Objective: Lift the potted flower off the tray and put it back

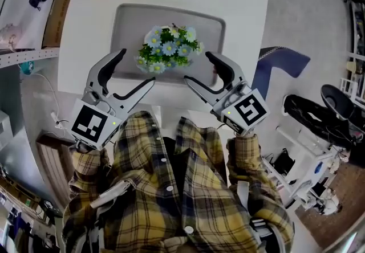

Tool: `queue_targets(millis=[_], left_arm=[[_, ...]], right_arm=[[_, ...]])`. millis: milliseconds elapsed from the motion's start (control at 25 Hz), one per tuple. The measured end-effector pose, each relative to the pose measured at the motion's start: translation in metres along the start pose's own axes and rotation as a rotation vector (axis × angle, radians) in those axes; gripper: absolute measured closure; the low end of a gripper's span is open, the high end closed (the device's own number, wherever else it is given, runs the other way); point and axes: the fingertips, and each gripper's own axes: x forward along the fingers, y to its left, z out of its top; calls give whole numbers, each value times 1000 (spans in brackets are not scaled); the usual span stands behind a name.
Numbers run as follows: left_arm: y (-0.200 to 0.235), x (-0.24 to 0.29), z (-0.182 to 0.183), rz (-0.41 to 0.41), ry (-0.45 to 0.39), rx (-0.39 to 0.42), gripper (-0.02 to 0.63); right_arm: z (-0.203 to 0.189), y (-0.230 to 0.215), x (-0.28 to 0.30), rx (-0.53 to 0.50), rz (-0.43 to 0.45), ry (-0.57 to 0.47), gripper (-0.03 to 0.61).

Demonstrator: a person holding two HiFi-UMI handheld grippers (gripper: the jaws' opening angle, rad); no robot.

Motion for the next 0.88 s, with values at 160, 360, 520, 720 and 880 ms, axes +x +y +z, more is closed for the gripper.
queue_targets(millis=[160,360,520,720,880], left_arm=[[3,9,-29,-20,56,18,235],[10,24,-64,-51,120,100,217],[17,38,-84,-79,155,153,215],[21,53,-104,-108,209,248,215],[23,63,-119,-120,214,253,215]], right_arm=[[-22,-5,7,4,6,21,264],[-47,-9,20,-22,45,76,249],[-63,-15,32,-68,72,84,242],[-79,-19,42,-132,107,119,239],[-87,-21,53,-191,136,131,239]])
